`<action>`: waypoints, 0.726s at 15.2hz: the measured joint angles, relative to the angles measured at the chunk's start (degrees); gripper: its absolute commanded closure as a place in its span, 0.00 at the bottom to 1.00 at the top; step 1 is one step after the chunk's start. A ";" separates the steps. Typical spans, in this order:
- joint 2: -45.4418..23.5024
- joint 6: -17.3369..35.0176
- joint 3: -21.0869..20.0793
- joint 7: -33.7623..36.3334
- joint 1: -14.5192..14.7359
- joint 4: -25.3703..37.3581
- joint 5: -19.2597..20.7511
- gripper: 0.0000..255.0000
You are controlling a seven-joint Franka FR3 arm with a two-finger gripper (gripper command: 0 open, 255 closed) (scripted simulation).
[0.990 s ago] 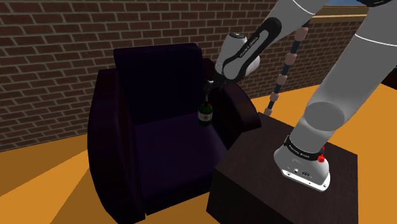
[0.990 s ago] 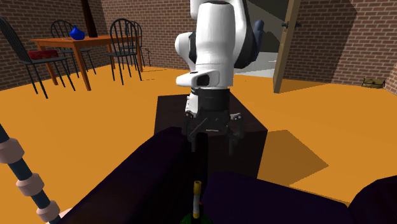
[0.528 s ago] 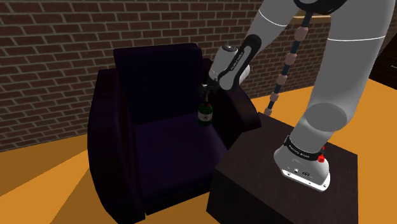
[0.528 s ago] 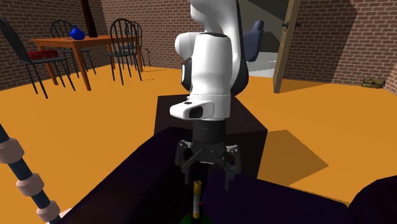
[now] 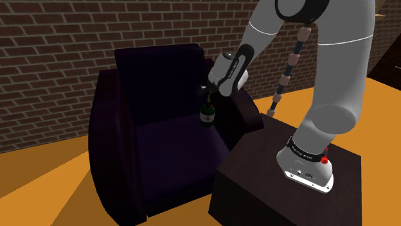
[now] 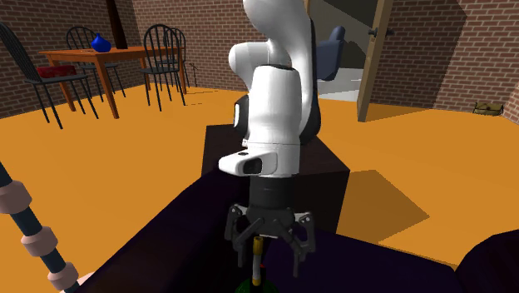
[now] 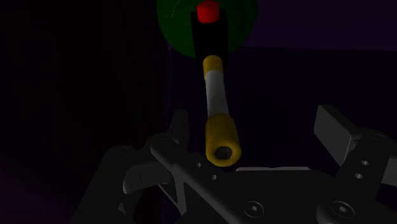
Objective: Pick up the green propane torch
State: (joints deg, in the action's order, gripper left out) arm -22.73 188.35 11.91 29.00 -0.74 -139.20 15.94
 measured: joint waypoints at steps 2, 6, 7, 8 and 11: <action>-5.74 7.25 -1.40 -0.28 -2.18 1.14 0.55 0.00; -4.20 2.76 -1.48 -0.14 -1.89 -0.24 0.76 1.00; -3.99 2.35 -1.44 -0.06 -1.82 -0.28 0.62 1.00; -4.02 2.18 -1.38 0.03 -1.67 -0.13 0.47 1.00; -4.86 3.83 -1.56 0.08 -2.02 0.60 0.40 1.00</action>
State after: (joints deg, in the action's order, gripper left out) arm -27.60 192.18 10.35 29.08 -2.76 -138.60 16.33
